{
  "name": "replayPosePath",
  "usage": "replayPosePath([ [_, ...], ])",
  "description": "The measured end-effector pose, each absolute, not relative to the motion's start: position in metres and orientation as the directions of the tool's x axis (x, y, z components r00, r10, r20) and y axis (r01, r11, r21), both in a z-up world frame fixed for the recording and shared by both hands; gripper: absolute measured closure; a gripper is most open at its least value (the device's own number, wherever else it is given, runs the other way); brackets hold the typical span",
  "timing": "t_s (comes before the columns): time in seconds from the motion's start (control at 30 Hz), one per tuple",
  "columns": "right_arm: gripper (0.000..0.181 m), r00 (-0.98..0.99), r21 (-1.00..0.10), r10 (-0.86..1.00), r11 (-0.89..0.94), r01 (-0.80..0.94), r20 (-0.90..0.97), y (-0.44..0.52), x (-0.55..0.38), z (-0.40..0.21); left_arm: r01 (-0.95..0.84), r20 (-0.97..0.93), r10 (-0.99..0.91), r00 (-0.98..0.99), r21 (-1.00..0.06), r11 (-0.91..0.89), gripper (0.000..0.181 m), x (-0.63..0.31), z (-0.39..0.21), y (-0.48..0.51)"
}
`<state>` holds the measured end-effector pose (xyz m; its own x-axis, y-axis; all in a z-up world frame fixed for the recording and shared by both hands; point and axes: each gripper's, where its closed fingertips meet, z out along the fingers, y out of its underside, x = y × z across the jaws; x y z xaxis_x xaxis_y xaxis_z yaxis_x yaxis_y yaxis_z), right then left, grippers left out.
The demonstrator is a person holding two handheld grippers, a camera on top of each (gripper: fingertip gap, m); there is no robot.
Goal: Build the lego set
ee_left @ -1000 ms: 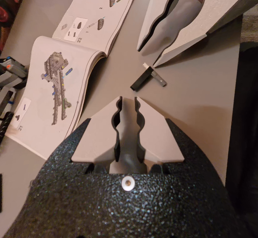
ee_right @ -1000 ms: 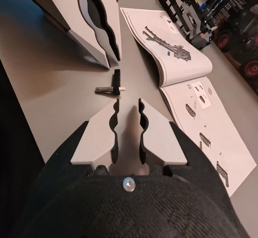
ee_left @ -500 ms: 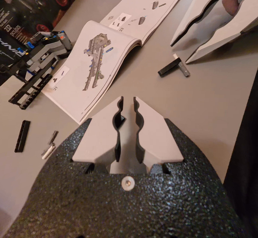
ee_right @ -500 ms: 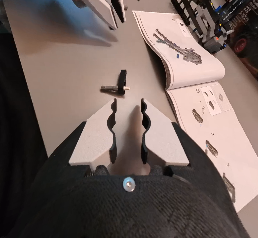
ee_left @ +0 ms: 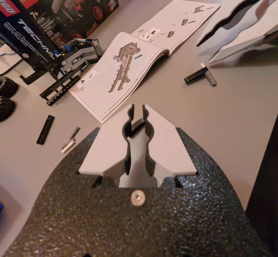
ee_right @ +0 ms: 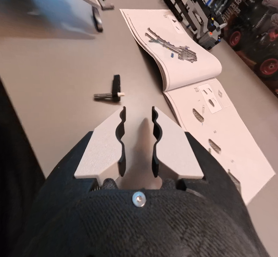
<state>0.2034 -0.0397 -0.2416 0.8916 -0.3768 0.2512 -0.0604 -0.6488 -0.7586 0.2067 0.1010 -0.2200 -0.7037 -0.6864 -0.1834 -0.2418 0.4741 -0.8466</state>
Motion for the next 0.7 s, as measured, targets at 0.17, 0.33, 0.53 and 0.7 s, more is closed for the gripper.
replayPosePath([
  [0.17,0.147,0.907,-0.793,-0.374,-0.605,-0.077,0.196,-0.032,0.199,-0.241,-0.282,-0.132,-0.700,-0.702,-0.851,0.443,0.173,0.209,-0.227,0.108],
  [0.33,0.150,0.888,-0.749,-0.378,-0.660,-0.059,0.263,-0.029,0.207,-0.249,-0.302,-0.063,-0.697,-0.714,-0.871,0.388,0.173,0.209,-0.224,0.109],
  [0.53,0.153,0.869,-0.748,-0.426,-0.656,-0.105,0.252,-0.033,0.216,-0.250,-0.334,-0.040,-0.655,-0.754,-0.836,0.436,0.171,0.204,-0.235,0.103],
  [0.7,0.153,0.886,-0.748,-0.398,-0.657,-0.096,0.236,-0.033,0.215,-0.251,-0.322,-0.079,-0.637,-0.767,-0.811,0.489,0.170,0.201,-0.241,0.101],
])
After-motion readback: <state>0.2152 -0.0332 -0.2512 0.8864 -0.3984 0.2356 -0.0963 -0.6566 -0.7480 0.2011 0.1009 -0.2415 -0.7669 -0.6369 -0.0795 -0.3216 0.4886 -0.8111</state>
